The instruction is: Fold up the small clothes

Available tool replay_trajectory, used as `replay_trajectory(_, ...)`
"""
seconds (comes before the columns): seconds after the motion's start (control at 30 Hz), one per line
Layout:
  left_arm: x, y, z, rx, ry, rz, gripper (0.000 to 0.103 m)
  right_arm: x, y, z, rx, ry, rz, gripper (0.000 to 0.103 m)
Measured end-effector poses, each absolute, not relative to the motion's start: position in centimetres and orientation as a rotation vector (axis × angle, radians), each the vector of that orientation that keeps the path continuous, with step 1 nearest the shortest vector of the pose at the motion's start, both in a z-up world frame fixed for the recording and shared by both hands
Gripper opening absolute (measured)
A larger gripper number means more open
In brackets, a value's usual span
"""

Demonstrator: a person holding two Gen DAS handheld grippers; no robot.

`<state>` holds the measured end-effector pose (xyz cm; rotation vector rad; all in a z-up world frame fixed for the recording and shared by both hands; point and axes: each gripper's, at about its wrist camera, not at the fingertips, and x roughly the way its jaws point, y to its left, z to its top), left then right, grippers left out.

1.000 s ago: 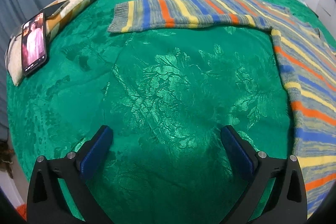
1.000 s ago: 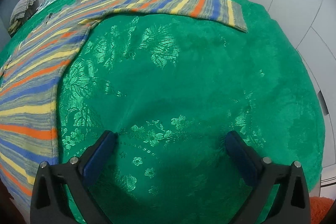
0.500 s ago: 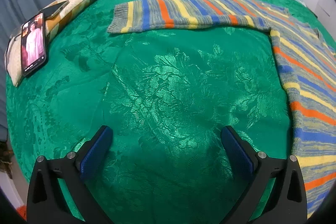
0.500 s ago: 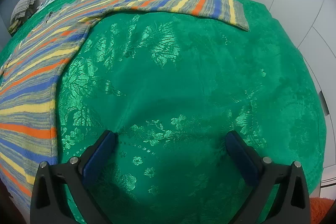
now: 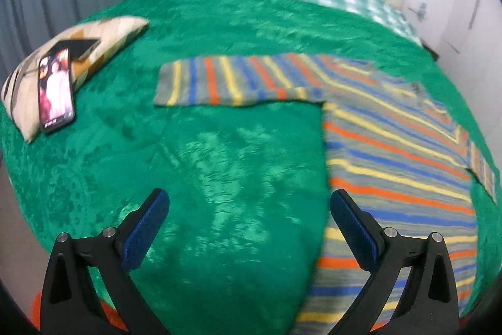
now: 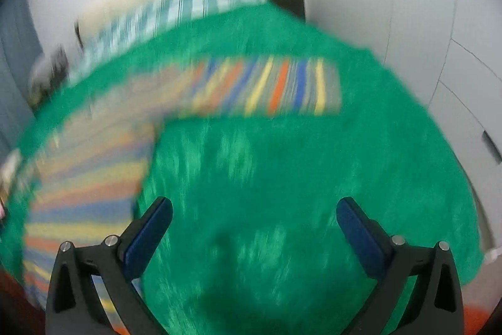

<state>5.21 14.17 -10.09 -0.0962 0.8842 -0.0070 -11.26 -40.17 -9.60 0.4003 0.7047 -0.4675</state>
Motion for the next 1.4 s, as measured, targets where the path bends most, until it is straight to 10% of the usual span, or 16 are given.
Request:
replay_trajectory(0.2, 4.7, 13.3, -11.2, -0.026, 0.830, 0.008, 0.102, -9.3, -53.2, -7.9, 0.784, 0.625, -0.516, 0.102)
replay_trajectory(0.6, 6.0, 14.0, -12.9, -0.010, 0.899, 0.060, 0.102, -2.9, -58.9, -15.4, 0.949, 0.824, -0.498, 0.059)
replay_trajectory(0.8, 6.1, 13.2, -13.5, 0.014, 0.912, 0.051, 0.102, -0.4, -57.0, -15.6, 0.738, 0.983, -0.527, 0.006)
replay_trajectory(1.4, 5.7, 14.1, -13.7, -0.040, 0.924, 0.029, 0.102, 17.0, -28.9, 0.9, 0.512, 0.717, 0.223, 0.005)
